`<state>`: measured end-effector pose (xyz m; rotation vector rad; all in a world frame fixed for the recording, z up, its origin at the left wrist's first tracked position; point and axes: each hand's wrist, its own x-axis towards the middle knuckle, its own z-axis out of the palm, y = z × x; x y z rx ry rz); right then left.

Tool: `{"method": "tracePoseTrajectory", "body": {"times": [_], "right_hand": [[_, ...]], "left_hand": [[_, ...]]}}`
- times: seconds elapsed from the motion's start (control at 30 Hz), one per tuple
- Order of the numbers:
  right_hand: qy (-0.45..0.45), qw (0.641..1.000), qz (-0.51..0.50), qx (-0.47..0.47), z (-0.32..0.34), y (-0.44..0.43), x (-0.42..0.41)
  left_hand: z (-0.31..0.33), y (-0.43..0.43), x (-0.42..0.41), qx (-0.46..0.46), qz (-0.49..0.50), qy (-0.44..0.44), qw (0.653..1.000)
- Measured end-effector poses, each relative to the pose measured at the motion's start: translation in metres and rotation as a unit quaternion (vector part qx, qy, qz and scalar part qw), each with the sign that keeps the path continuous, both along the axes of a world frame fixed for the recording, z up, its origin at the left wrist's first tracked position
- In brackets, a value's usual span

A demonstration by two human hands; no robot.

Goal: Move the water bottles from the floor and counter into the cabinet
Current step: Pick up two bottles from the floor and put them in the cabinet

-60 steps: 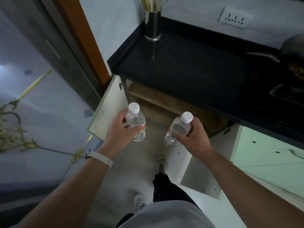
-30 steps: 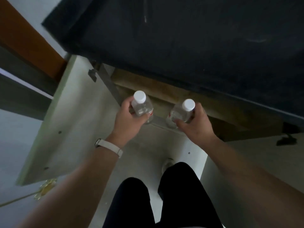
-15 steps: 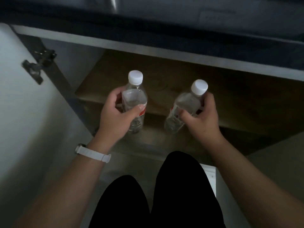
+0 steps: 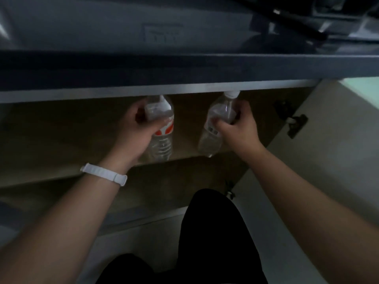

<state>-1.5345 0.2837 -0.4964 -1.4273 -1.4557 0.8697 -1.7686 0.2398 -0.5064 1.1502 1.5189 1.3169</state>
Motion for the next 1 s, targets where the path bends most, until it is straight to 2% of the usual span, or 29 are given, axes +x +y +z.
{"method": "tracePoseTrajectory", "body": {"times": [0.23, 0.4, 0.6, 0.7, 1.0], "right_hand": [[-0.014, 0.999, -0.041, 0.032, -0.012, 0.028, 0.021], [0.030, 0.998, -0.052, 0.030, -0.019, 0.032, 0.028], [0.033, 0.998, -0.048, 0.000, -0.038, 0.033, 0.026], [0.020, 0.998, -0.056, -0.030, -0.059, 0.032, 0.025], [0.028, 0.998, -0.062, 0.000, -0.075, 0.044, 0.027]], "left_hand": [[0.003, 0.047, 0.051, 0.020, -0.053, 0.039, 0.998], [-0.008, 0.064, 0.079, 0.017, -0.051, 0.033, 0.998], [-0.015, 0.064, 0.088, 0.006, -0.058, 0.062, 0.996], [-0.026, 0.062, 0.084, -0.028, -0.066, 0.091, 0.993], [-0.041, 0.082, 0.089, -0.014, -0.049, 0.134, 0.990]]}}
